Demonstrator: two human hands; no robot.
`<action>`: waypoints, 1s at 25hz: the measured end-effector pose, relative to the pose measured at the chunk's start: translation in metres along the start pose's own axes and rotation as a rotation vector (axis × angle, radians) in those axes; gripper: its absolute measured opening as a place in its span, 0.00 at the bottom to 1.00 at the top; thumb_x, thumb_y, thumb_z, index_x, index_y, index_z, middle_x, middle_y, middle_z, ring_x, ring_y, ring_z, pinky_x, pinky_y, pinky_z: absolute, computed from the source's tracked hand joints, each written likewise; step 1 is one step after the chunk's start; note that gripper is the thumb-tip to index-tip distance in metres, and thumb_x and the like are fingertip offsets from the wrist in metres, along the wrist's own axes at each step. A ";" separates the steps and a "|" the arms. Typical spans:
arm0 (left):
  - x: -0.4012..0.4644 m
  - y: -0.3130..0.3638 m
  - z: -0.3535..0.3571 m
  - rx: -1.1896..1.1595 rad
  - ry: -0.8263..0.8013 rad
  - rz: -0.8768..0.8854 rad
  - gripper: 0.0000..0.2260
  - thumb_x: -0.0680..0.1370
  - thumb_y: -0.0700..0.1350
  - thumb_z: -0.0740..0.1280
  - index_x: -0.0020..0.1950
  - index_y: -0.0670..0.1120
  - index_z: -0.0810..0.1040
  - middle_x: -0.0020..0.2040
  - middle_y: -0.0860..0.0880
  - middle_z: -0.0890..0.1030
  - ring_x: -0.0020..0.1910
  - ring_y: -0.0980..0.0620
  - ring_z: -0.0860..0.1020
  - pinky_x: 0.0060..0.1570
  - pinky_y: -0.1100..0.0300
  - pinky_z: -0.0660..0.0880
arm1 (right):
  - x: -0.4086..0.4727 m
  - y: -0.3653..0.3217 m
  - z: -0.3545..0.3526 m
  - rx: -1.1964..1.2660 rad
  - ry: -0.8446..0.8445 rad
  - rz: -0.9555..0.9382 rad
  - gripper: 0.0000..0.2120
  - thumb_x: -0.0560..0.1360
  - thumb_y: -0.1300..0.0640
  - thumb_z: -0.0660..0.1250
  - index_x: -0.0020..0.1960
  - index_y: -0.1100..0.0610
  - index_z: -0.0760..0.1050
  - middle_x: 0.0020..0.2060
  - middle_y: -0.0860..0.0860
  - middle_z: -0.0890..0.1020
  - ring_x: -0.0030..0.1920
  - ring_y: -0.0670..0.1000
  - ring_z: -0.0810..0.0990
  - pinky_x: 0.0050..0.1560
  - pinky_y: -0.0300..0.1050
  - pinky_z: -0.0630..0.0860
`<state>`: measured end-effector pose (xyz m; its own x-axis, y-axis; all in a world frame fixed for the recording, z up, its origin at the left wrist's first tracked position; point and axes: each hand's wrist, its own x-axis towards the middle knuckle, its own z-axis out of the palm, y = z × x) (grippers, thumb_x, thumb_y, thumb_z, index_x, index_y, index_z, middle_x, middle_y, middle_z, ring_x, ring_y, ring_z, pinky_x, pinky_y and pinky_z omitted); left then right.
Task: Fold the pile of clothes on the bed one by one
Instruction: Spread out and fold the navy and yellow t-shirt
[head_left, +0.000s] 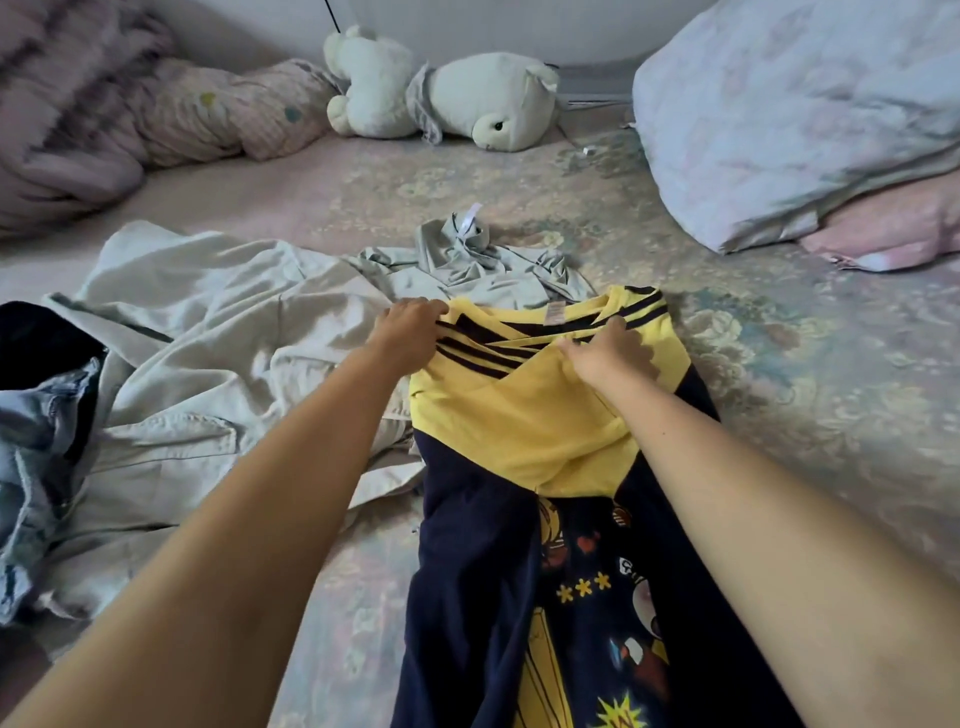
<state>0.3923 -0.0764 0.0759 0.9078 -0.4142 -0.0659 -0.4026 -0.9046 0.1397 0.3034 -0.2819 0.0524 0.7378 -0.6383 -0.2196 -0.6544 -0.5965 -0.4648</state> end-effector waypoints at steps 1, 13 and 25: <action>0.005 -0.002 -0.003 0.004 -0.015 0.021 0.14 0.80 0.45 0.62 0.65 0.46 0.74 0.63 0.43 0.74 0.64 0.42 0.69 0.61 0.49 0.66 | 0.004 -0.002 0.002 -0.058 0.052 -0.048 0.32 0.75 0.36 0.60 0.68 0.59 0.66 0.66 0.57 0.70 0.67 0.60 0.67 0.62 0.56 0.66; 0.013 -0.012 -0.023 -0.342 0.028 0.163 0.06 0.76 0.42 0.68 0.47 0.41 0.82 0.40 0.47 0.78 0.39 0.53 0.73 0.33 0.76 0.65 | 0.015 -0.021 -0.002 0.002 -0.114 -0.131 0.10 0.78 0.58 0.62 0.56 0.62 0.74 0.52 0.58 0.77 0.55 0.61 0.77 0.56 0.52 0.72; 0.045 0.002 0.005 0.191 0.070 0.179 0.10 0.83 0.51 0.53 0.49 0.51 0.72 0.53 0.50 0.80 0.55 0.46 0.77 0.55 0.51 0.65 | 0.007 0.026 -0.039 0.237 -0.184 -0.052 0.28 0.82 0.45 0.53 0.67 0.69 0.65 0.66 0.64 0.71 0.63 0.62 0.72 0.55 0.49 0.70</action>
<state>0.4319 -0.0980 0.0680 0.8232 -0.5676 0.0120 -0.5665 -0.8227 -0.0467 0.2855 -0.3209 0.0725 0.8012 -0.4980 -0.3318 -0.5738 -0.4823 -0.6619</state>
